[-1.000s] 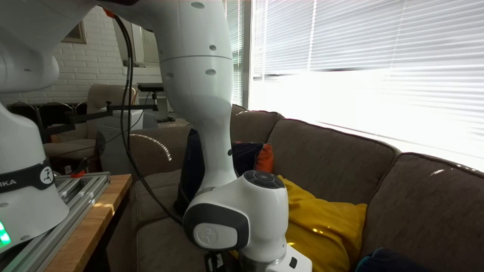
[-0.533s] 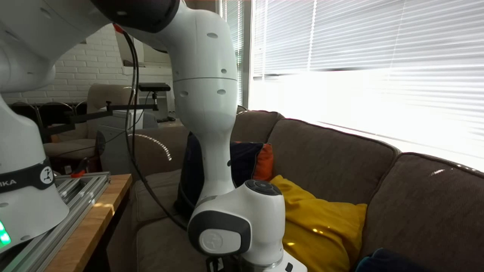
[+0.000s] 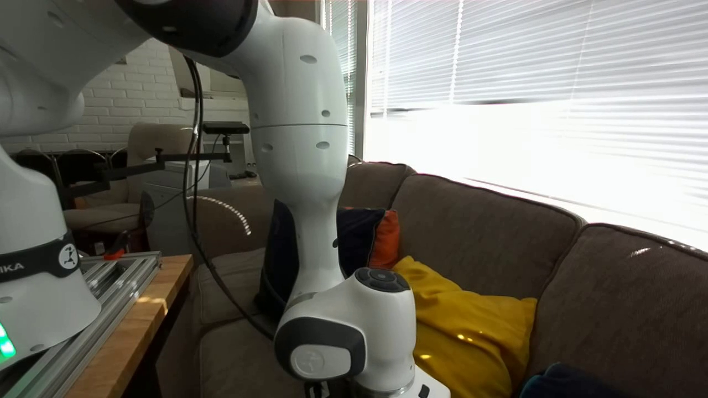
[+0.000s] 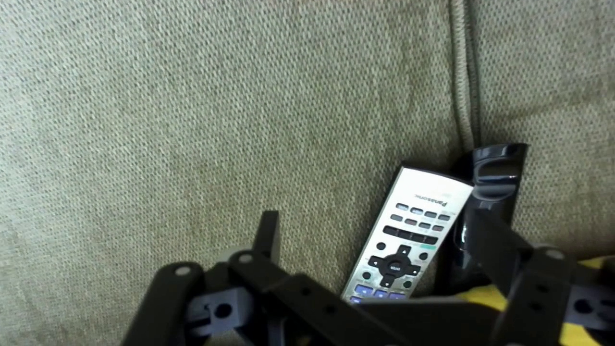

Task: Move the remote to the right

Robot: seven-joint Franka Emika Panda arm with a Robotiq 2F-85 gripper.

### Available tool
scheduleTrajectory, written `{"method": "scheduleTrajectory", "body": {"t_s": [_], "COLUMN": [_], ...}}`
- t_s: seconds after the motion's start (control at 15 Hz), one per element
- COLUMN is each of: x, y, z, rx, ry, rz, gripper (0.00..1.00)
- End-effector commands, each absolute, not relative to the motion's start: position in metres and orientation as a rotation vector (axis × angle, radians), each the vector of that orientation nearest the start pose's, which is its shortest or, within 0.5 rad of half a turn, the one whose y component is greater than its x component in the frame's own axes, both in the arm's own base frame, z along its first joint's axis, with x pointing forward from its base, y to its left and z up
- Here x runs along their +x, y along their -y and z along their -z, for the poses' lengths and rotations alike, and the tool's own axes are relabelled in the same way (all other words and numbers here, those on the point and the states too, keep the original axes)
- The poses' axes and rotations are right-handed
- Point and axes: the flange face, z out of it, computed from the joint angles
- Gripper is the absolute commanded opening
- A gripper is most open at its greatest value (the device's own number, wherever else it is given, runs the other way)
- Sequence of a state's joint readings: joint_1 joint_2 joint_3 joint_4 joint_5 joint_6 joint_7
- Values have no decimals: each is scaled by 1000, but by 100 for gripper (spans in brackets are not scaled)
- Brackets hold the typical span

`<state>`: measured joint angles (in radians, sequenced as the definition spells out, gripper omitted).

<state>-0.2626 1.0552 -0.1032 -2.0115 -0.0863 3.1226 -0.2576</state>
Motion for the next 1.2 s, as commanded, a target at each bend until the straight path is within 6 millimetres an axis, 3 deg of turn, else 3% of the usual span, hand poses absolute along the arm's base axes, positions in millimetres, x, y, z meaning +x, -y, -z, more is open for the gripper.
{"method": "scheduleTrajectory", "body": {"t_s": [0.0,0.53,1.13], "x": [490,493,502], "y": [188,182,167], "z": [84,123,145], "rx": [-3208,-3177,-3148], "ry": [124,251,319], "rz": [122,202,241], "gripper": [100,100,100]}}
